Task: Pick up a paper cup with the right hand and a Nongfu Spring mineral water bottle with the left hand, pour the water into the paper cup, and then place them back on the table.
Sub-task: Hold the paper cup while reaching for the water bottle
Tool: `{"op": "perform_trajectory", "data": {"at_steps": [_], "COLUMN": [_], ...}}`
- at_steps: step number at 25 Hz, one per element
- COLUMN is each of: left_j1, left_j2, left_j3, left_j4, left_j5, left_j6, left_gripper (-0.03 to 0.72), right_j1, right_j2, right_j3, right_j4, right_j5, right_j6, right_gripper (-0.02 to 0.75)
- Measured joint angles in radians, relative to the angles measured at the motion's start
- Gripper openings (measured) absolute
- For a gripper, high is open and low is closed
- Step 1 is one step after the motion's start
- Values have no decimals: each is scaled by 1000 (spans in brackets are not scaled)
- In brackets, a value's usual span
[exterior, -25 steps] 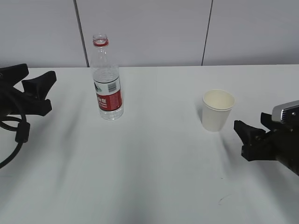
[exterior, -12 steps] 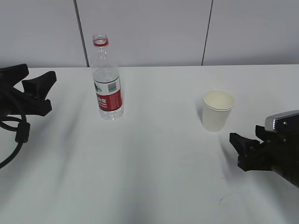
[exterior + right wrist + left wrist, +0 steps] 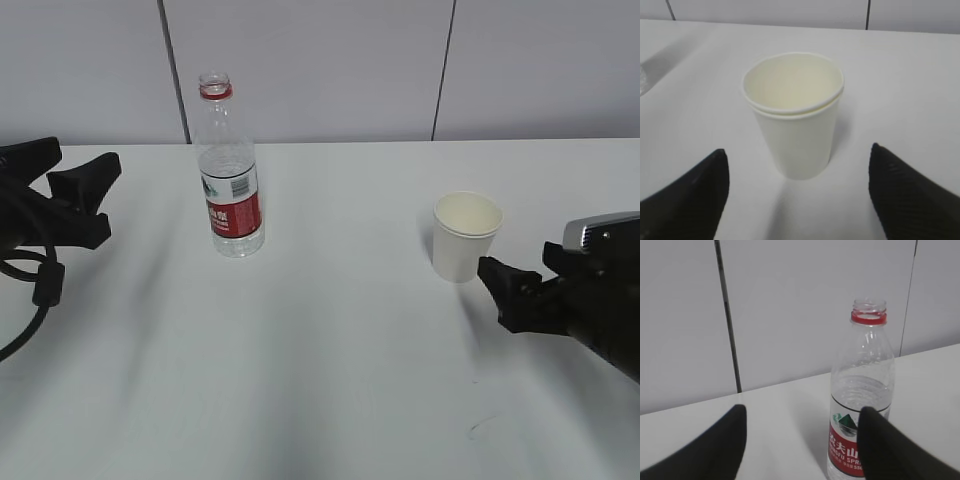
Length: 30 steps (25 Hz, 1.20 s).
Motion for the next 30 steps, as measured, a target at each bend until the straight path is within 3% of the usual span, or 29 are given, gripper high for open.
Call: {"op": "perform_trajectory", "data": {"at_steps": [16,30], "left_j1": [0,0], "left_j2": [0,0], "left_j3": [0,0], "left_j4": [0,0], "left_j5": [1,15], "left_j6": [0,0], "left_gripper": [436,436], "right_j1": [0,0], "right_j2": [251,324], "right_j3": [-230,-358], "right_j4": [-51,-97], "right_j5": [-3,-4], "right_j6": [67,80], "right_gripper": [657,657]}}
